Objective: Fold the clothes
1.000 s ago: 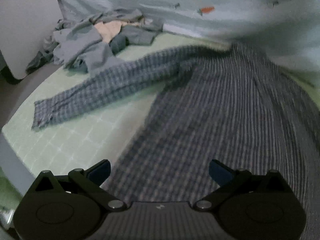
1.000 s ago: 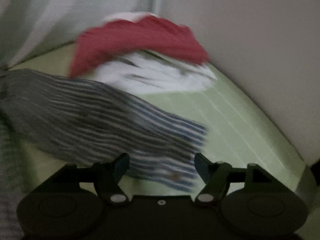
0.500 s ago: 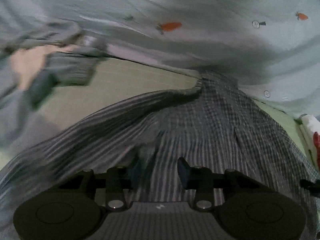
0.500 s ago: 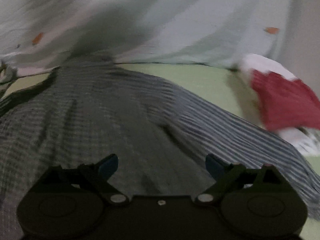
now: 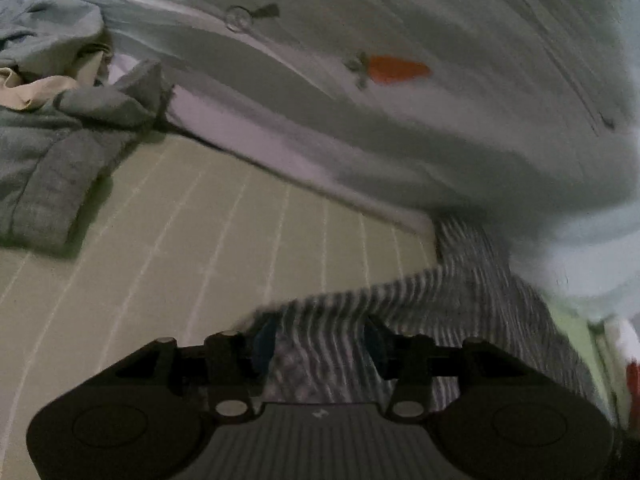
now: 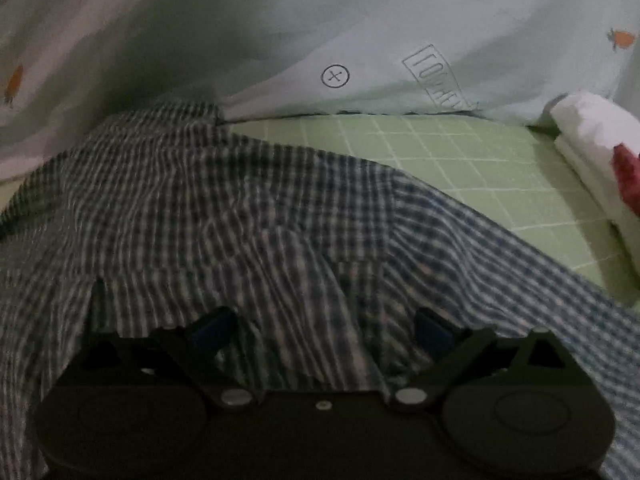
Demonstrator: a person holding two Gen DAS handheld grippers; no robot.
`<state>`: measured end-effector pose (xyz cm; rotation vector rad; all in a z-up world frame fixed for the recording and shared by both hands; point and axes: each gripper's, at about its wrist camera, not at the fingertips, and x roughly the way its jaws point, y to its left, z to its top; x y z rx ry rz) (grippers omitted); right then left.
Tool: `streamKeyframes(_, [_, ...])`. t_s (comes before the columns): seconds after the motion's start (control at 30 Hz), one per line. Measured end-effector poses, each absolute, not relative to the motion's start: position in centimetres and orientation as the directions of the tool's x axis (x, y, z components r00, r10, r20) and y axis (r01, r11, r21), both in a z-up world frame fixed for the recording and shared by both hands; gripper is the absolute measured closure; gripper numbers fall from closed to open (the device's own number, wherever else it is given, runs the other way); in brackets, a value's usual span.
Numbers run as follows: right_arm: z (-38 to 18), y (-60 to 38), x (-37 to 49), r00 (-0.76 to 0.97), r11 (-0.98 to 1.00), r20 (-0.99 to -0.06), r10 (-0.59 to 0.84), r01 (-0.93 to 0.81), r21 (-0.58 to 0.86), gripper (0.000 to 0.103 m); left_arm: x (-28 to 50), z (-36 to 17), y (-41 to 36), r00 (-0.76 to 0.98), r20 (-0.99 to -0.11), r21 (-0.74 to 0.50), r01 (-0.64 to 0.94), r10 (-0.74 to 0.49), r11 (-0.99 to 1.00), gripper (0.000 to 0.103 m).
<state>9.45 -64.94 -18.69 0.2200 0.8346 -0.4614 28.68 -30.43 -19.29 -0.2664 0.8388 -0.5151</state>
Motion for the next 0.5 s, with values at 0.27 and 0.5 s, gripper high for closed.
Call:
streamKeyframes(0.27, [-19.0, -65.0, 9.6, 0.608, 0.894, -0.733, -0.304, 0.448, 0.002, 0.0, 31.0, -18.2, -30.1, 0.624, -0.662, -0.337, 0.246, -0.415, 0.909, 0.032])
streamKeyframes(0.5, [-16.9, -62.6, 7.0, 0.612, 0.903, -0.714, -0.341, 0.424, -0.068, 0.0, 22.8, -13.6, -24.9, 0.714, -0.631, -0.264, 0.171, -0.304, 0.949, 0.01])
